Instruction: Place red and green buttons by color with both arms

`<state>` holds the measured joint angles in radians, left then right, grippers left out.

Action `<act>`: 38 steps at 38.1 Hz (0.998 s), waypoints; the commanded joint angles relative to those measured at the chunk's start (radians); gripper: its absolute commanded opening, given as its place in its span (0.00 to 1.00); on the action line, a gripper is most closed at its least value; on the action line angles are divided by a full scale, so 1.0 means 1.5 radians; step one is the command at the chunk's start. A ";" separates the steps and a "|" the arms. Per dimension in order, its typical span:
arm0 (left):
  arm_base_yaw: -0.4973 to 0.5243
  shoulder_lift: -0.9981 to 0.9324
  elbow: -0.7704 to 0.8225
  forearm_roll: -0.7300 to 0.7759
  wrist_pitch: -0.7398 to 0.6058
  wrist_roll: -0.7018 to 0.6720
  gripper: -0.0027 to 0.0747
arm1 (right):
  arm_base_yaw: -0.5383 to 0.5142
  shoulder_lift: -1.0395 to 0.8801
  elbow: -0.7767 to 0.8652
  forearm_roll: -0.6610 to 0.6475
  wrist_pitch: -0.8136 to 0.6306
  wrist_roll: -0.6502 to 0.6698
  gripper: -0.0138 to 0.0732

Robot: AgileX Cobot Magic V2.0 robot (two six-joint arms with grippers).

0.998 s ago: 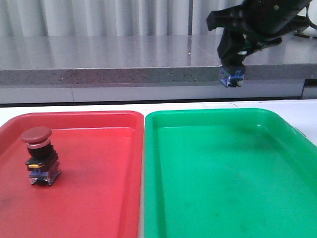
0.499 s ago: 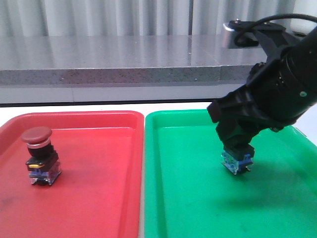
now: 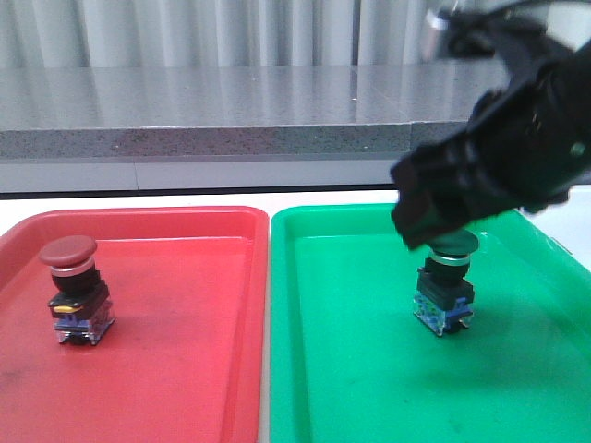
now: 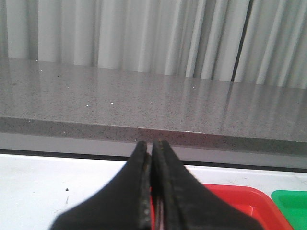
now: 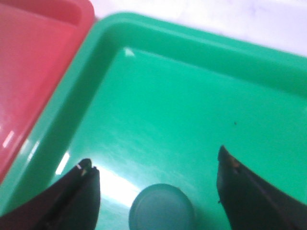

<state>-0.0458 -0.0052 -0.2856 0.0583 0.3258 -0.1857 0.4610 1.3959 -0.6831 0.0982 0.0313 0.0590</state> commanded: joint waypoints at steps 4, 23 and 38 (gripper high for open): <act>-0.005 -0.010 -0.018 -0.004 -0.054 -0.003 0.01 | -0.029 -0.104 -0.056 0.025 -0.007 -0.001 0.79; -0.005 -0.010 -0.018 -0.004 -0.054 -0.003 0.01 | -0.176 -0.284 -0.052 -0.028 0.111 -0.008 0.08; -0.005 -0.010 -0.018 -0.004 -0.054 -0.003 0.01 | -0.173 -0.649 0.230 -0.044 0.032 -0.008 0.08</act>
<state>-0.0458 -0.0052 -0.2856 0.0583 0.3258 -0.1857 0.2023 0.5158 -0.3641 0.0424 0.1604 0.0572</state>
